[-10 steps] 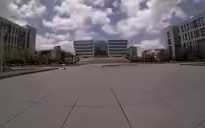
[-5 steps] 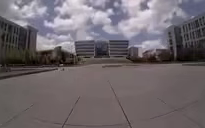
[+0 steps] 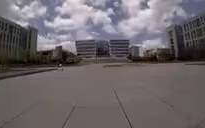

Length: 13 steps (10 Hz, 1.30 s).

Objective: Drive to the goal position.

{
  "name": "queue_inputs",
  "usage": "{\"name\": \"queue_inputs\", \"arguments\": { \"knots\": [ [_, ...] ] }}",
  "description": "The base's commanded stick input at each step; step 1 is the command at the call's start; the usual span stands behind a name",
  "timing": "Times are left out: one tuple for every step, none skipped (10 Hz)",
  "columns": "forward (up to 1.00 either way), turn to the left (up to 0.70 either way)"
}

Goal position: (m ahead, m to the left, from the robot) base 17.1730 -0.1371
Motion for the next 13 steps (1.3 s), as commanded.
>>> {"name": "queue_inputs", "arguments": {
  "knots": [
    [0.7,0.0],
    [0.7,0.0],
    [0.7,0.0],
    [0.7,0.0],
    [0.7,0.0],
    [0.7,0.0],
    [0.7,0.0],
    [0.7,0.0],
    [0.7,0.0],
    [0.7,0.0],
    [0.7,0.0],
    [0.7,0.0],
    [0.7,0.0]
  ]
}}
